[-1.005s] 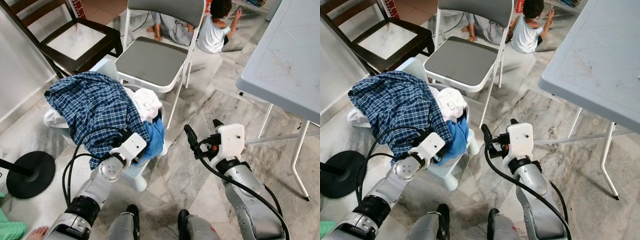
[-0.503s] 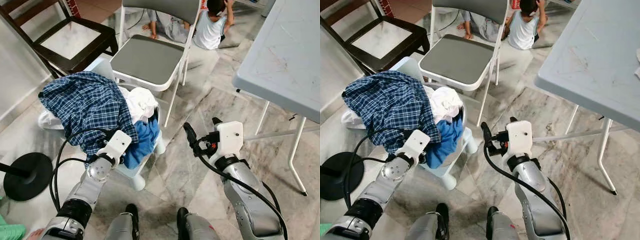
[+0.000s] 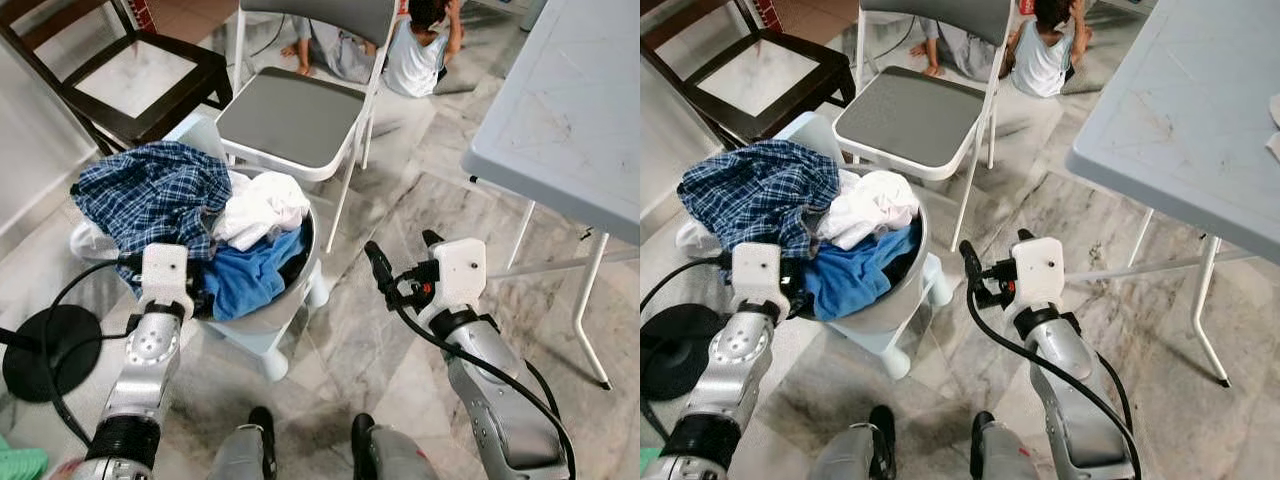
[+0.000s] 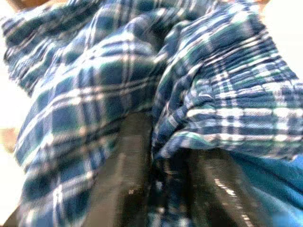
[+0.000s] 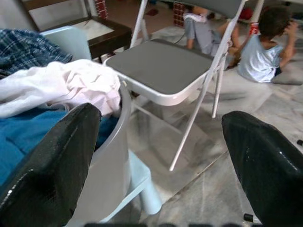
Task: Hang hanger
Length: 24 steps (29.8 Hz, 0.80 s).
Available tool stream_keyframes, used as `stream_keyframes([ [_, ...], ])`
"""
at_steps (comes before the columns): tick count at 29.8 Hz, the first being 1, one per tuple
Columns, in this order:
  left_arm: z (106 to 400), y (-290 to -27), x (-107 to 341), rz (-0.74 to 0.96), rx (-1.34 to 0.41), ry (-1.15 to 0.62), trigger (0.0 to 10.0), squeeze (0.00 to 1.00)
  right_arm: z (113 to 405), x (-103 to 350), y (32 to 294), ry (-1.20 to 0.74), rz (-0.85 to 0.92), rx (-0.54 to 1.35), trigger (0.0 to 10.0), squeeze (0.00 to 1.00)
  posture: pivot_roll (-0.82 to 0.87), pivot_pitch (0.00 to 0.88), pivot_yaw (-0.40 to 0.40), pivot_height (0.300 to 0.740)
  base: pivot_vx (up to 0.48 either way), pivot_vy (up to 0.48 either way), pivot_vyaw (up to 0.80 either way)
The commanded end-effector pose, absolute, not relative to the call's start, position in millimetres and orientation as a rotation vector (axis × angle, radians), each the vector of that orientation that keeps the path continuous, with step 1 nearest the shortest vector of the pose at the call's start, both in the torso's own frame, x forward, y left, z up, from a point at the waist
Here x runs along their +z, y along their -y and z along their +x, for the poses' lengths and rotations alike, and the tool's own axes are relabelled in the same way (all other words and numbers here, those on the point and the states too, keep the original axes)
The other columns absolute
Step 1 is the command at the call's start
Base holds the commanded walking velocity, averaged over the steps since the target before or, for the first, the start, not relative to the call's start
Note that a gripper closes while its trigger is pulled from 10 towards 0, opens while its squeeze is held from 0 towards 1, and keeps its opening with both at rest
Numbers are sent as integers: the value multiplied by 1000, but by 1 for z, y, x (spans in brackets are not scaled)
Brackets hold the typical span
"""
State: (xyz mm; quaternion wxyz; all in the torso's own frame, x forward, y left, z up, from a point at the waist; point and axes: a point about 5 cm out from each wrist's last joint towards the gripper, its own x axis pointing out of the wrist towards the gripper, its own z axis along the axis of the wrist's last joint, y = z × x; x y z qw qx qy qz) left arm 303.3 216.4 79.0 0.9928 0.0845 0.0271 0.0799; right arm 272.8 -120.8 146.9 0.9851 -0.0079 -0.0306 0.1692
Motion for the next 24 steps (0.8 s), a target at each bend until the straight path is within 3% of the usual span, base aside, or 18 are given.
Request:
stream_keyframes([
  [1,295,-229,75,161,241,-74,1490,0,272,142,118,37,-12,364,10000,0,20,306,-11,740,0,0,0],
  [2,293,-230,74,149,256,-79,1882,0,272,142,118,38,-14,366,10000,0,20,306,-11,740,0,0,0],
  [3,290,-229,70,144,260,-102,4000,0,273,142,118,38,-16,370,10000,0,24,307,-15,740,0,0,0],
  [4,290,-229,70,144,260,-102,4000,0,273,142,118,38,-16,370,10000,0,24,307,-15,740,0,0,0],
  [5,288,-227,67,163,249,-114,8902,0,274,143,118,39,-17,374,10000,0,24,307,-15,740,0,0,0],
  [6,287,-224,67,193,222,-113,10000,0,274,143,118,39,-18,378,10000,0,24,307,-15,740,0,0,0],
  [12,287,-213,67,353,140,-112,10000,0,275,142,117,36,-23,387,10000,0,30,308,-26,740,0,0,0],
  [13,286,-212,64,421,116,-131,10000,1000,275,142,117,36,-26,389,10000,0,27,308,-29,740,0,0,0],
  [22,282,-187,76,672,-101,2,10000,1000,275,142,118,35,-30,385,10000,0,23,307,-22,740,0,0,0],
  [23,282,-184,76,690,-127,-3,10000,839,275,142,118,35,-29,385,10000,0,23,307,-22,740,0,0,0],
  [24,282,-183,75,704,-144,-7,10000,318,275,142,118,34,-28,386,10000,0,23,307,-22,740,0,0,0],
])
